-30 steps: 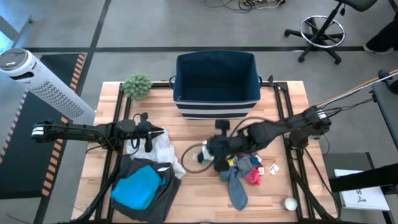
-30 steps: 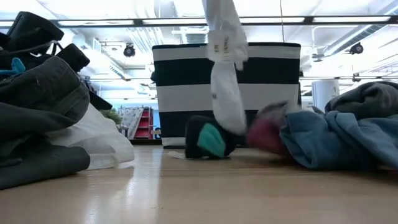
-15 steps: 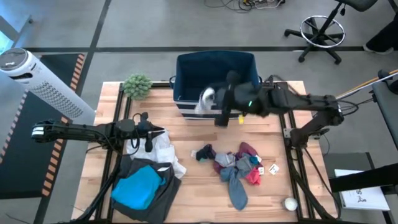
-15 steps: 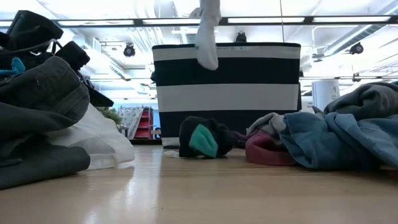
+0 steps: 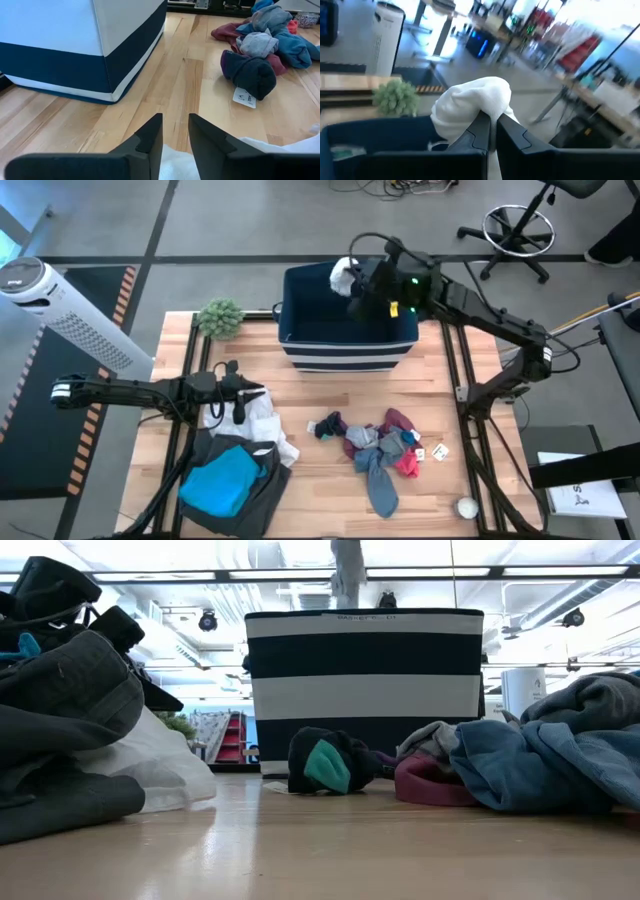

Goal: Sort clothes
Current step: Put the white sock into the blue laundry organizer, then put the white polo shirt into the blue laundry organizer

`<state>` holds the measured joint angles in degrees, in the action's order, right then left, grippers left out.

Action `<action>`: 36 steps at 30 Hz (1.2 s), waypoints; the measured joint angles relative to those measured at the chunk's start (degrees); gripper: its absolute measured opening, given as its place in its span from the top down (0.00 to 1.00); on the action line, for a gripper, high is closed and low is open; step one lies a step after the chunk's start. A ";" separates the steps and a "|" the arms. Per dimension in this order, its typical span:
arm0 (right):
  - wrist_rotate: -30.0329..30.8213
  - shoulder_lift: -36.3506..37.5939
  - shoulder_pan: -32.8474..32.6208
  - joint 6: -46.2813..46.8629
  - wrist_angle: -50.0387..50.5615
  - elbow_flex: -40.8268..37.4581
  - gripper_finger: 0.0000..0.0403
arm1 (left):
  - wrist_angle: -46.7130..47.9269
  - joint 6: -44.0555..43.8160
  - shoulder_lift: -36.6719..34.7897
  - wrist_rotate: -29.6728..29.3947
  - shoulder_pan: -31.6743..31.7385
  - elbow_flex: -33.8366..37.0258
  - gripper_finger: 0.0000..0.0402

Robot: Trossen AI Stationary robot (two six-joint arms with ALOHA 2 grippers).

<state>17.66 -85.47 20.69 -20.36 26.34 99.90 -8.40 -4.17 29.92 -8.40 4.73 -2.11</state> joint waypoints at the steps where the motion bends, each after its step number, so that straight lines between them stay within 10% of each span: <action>1: -1.80 -0.14 1.14 0.75 1.97 -0.07 1.00 | -0.05 -0.02 0.01 0.00 0.00 0.00 0.77; 10: -9.36 -6.15 6.26 8.53 13.40 -0.06 0.96 | -0.25 -3.18 0.08 2.36 -0.04 0.00 0.67; 18: -13.79 -6.60 5.46 7.31 14.16 -0.05 0.70 | 1.03 -4.93 0.93 6.66 -0.07 -5.79 0.56; 36: -17.90 8.71 0.26 7.33 26.65 -2.30 0.45 | 45.35 -10.11 17.75 10.24 -8.49 -37.75 0.46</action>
<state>-0.25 -76.76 20.95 -13.04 52.99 97.60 36.95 -14.28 47.68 1.84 -3.76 -39.86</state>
